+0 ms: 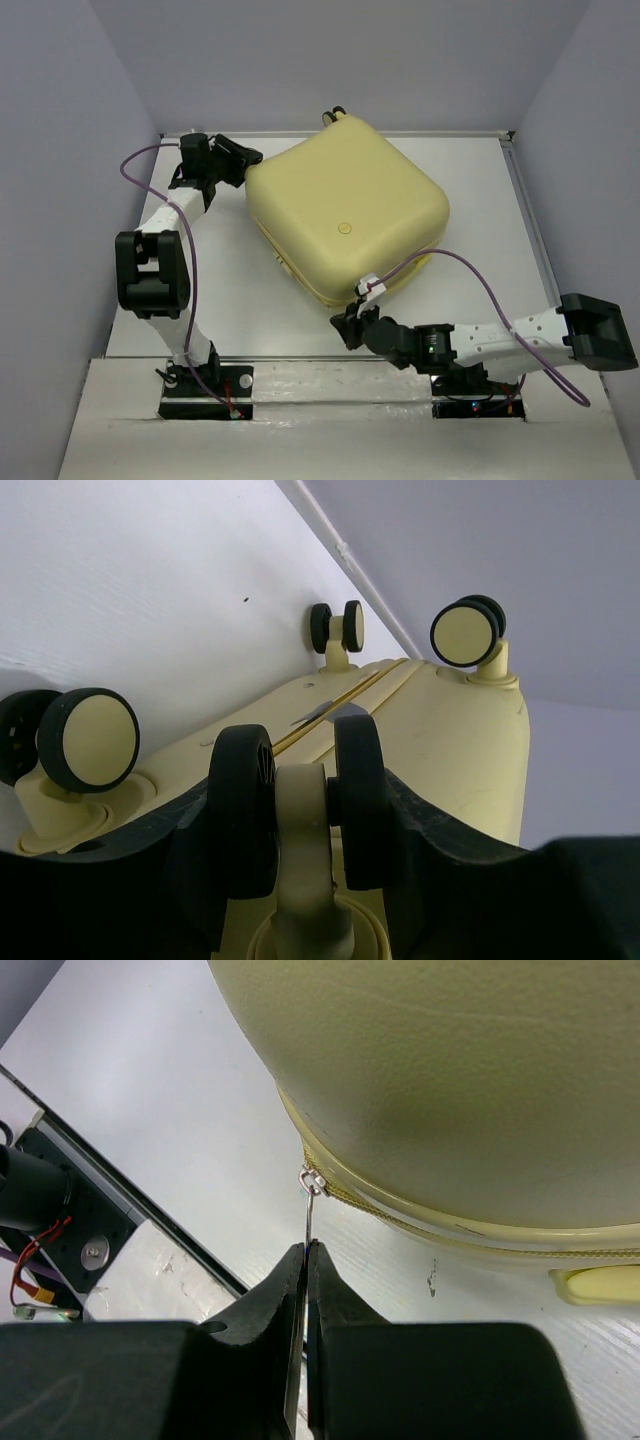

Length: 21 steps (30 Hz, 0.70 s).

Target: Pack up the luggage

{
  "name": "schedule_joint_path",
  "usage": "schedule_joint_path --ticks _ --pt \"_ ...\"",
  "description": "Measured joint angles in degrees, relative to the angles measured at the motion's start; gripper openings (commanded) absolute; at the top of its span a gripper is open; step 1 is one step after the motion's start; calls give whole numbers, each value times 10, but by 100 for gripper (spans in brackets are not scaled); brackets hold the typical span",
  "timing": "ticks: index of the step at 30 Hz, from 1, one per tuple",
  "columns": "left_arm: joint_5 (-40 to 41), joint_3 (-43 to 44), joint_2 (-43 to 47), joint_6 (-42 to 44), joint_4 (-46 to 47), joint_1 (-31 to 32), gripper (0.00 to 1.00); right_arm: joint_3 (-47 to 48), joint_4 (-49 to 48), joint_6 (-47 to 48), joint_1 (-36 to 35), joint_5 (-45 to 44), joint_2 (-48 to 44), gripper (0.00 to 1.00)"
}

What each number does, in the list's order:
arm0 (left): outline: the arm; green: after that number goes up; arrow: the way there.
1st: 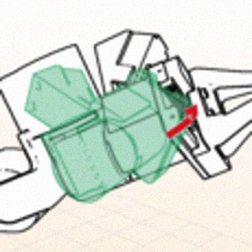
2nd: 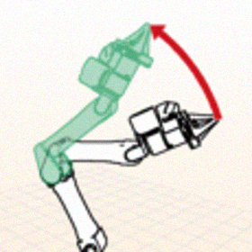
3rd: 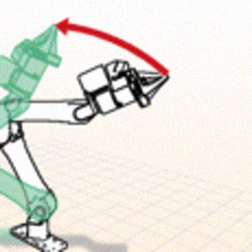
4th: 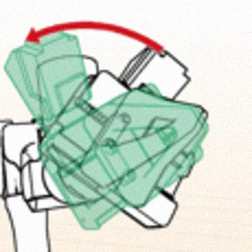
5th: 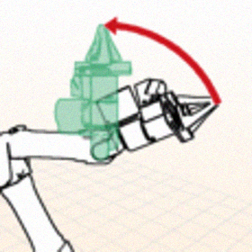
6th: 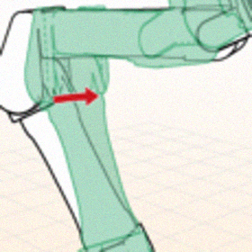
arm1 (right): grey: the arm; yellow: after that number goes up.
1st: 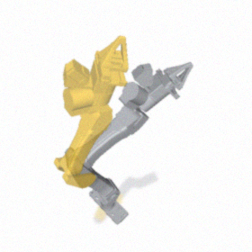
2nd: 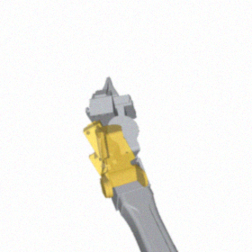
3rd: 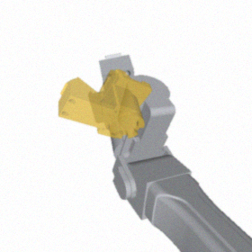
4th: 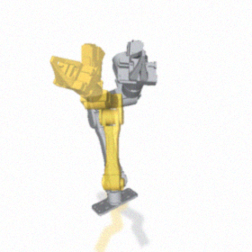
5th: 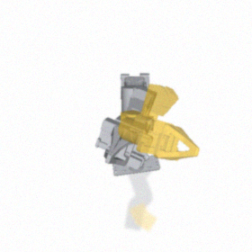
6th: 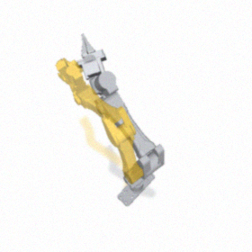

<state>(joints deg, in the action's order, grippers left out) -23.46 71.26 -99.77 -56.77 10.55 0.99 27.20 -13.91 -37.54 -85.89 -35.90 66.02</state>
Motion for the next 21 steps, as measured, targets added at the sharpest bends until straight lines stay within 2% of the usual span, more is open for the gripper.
schedule_joint_path --ticks 6,9,12,16,18,21 --pt "0 -6 1 12 11 0 6 0 7 3 3 4 -7 7" --pt "9 -66 38 9 55 -11 6 0 18 7 29 35 -16 7" --pt "22 -148 114 2 80 -27 6 -2 40 19 74 90 -40 7" --pt "76 -281 259 -14 107 -59 6 -10 93 54 134 180 -97 7" --pt "104 -344 327 -28 121 -72 6 -10 127 78 191 231 -123 7" --pt "134 -424 416 -48 135 -78 6 -4 166 106 236 243 -138 7"
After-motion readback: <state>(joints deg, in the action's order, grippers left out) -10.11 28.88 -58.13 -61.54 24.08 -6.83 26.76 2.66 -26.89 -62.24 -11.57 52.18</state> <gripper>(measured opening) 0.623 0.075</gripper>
